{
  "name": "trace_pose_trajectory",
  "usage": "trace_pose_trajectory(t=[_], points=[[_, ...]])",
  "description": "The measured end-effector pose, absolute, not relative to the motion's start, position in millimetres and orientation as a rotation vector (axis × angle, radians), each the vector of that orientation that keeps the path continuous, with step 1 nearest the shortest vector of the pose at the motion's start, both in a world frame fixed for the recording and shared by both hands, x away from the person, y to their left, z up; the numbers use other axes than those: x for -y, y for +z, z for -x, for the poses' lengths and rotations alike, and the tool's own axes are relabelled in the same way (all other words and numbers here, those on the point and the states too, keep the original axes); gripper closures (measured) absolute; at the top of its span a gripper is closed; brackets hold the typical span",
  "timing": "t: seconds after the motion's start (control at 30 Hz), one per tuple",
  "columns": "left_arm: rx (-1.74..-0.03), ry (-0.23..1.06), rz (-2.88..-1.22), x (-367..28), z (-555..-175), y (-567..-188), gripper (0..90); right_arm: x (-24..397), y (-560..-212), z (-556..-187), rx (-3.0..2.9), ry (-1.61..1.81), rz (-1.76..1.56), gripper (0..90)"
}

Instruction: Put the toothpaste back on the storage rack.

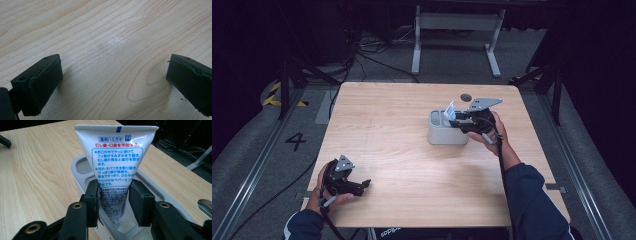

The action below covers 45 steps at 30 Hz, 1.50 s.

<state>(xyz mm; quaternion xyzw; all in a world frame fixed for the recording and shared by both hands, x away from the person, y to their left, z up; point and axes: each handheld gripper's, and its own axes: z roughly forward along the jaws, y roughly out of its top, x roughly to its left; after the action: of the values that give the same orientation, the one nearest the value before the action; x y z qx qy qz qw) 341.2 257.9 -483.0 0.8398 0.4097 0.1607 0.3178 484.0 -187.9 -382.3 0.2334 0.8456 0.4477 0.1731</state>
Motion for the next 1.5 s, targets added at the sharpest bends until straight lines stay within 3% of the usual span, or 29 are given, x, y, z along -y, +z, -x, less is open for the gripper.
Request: trace_pose_trajectory(t=[0.13,1.5], points=[[-1.081,0.423,-2.207,-257.9,-341.1,-483.1,1.1,193.8,-378.1,-483.4,-2.343,1.375,-0.680,72.1],[-1.089,0.418,-2.203,-257.5,-340.6,-483.2,1.2,224.5,-364.7,-445.2,-2.379,1.226,-0.597,63.2]])
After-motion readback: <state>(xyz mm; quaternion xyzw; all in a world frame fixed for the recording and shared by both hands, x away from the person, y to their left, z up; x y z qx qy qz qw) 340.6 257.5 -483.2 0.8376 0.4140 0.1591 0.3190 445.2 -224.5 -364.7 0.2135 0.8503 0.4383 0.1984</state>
